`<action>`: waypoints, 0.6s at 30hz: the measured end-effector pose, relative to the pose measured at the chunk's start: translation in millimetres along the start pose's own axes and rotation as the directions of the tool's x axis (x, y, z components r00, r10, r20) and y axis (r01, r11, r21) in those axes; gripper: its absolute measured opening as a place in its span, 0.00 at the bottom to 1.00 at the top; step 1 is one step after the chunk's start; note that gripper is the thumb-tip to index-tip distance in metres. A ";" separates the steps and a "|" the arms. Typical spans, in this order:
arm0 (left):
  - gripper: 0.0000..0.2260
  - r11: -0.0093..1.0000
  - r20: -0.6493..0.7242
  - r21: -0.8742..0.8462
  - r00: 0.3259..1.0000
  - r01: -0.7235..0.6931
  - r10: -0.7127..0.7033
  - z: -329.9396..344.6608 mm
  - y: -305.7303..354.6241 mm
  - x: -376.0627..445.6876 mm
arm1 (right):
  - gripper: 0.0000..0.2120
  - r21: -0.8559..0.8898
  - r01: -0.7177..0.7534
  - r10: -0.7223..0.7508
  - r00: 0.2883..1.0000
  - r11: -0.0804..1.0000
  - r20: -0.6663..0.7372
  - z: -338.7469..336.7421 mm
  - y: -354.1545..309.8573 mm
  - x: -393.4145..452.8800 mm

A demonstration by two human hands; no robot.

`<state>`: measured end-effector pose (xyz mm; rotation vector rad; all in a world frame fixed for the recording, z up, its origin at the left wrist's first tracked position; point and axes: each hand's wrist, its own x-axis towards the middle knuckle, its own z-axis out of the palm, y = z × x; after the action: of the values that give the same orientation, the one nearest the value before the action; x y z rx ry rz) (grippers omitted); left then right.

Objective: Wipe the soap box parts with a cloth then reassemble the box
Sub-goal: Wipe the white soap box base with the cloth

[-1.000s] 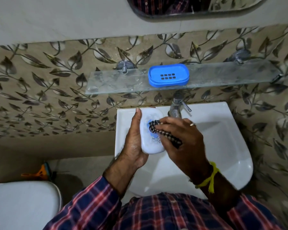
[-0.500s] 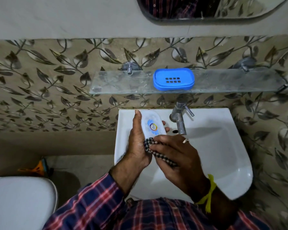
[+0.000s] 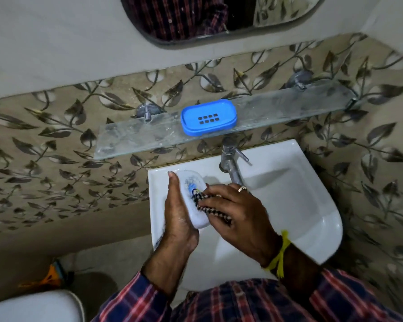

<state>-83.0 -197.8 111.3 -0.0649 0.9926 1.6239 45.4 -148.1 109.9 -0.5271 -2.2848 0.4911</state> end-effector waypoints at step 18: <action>0.16 0.755 -0.245 0.558 0.800 -0.346 0.548 -63.2 -16.5 6.4 | 0.16 0.708 -0.706 0.802 0.413 -0.017 0.432 -13.1 49.5 -36.9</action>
<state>-100.1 -232.6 58.3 0.2257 1.8378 1.7809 90.0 -122.4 73.4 -1.2307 -1.0727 1.9552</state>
